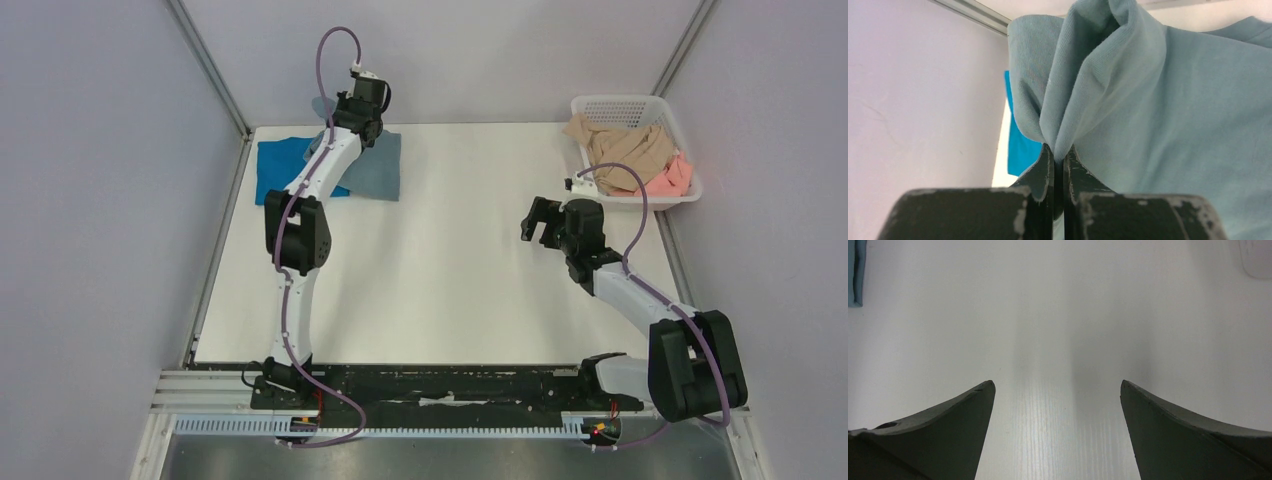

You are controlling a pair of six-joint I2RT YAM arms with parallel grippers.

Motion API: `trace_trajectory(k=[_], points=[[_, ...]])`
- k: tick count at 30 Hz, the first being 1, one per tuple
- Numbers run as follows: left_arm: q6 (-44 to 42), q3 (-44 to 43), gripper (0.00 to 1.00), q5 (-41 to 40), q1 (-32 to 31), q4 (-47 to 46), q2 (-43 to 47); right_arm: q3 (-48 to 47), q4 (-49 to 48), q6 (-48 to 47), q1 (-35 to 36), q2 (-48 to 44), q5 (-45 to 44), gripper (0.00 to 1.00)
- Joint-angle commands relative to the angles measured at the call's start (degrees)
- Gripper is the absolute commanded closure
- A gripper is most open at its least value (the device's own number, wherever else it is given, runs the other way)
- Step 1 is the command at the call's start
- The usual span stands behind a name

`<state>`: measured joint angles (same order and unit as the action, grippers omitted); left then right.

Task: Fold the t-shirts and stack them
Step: Put the neatly folded tshirt into the corner of the board with the left arm

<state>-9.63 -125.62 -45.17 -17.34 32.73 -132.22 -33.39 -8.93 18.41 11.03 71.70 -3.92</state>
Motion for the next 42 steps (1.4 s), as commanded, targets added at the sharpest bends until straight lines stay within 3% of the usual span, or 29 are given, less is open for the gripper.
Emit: trace_trajectory(k=[1, 13, 23, 30, 42], points=[[-8.01, -4.82, 0.98, -4.35, 0.38, -5.51, 6.23, -1.14, -0.24, -0.53, -0.13, 0.82, -1.84, 0.02], [-13.17, -8.18, 0.98, -5.35, 1.17, -5.15, 8.61, -2.21, 1.19, -0.49, -0.14, 2.41, -3.07, 0.02], [-9.86, -9.46, 0.98, -3.86, 2.99, -3.11, 8.23, -2.38, 1.28, -0.4, -0.17, 2.9, -3.49, 0.02], [-8.43, -1.66, 0.98, -5.11, 6.09, -9.19, 7.93, -2.65, 1.45, -0.4, -0.14, 3.92, -3.75, 0.02], [-9.53, 14.48, 0.98, -6.49, 13.9, -29.57, 5.02, -3.35, 1.9, 0.22, -0.15, 6.55, -3.57, 0.02]])
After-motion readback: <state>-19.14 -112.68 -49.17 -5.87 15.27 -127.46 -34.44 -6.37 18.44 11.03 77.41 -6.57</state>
